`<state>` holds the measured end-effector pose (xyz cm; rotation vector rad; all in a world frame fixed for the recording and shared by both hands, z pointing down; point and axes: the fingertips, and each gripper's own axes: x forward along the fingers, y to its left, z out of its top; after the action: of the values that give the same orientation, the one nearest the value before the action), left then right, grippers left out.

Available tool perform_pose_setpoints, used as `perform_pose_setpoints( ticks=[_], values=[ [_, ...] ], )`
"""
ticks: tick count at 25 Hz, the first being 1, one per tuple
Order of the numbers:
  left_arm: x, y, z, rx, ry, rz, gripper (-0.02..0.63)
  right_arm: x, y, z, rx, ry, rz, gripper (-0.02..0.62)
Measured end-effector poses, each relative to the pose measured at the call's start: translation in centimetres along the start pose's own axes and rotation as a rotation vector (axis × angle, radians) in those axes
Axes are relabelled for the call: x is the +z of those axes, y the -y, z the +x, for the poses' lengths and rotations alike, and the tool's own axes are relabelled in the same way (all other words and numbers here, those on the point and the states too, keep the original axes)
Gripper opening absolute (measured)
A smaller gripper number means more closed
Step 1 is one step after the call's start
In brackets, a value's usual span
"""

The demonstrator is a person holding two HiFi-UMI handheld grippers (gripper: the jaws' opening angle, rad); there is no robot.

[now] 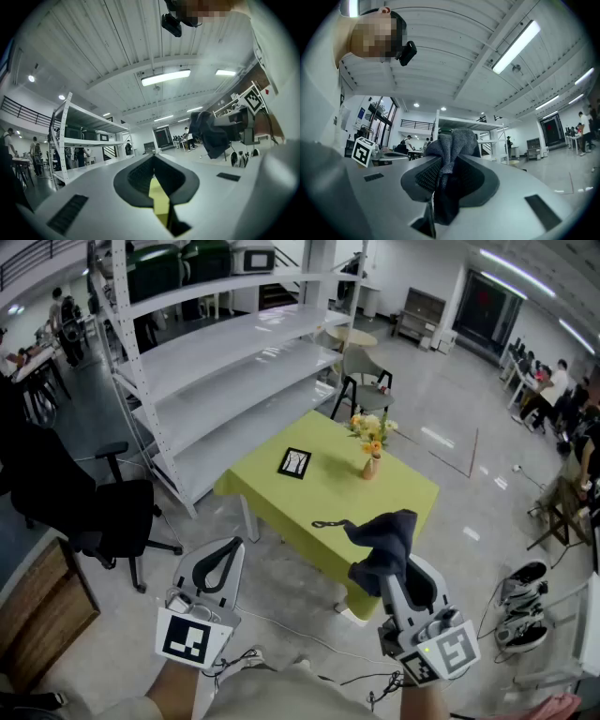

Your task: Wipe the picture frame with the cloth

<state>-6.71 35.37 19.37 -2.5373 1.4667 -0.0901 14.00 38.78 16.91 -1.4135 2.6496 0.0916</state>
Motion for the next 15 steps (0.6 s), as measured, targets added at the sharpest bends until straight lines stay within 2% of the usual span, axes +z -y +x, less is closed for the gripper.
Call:
perform_pose_setpoints(
  ticks=[15],
  values=[
    [-0.4,5.1,2.6,0.015,-0.014,0.020,0.008,-2.6,4.7,-2.3,0.049,-0.030,0.034,0.094]
  ],
)
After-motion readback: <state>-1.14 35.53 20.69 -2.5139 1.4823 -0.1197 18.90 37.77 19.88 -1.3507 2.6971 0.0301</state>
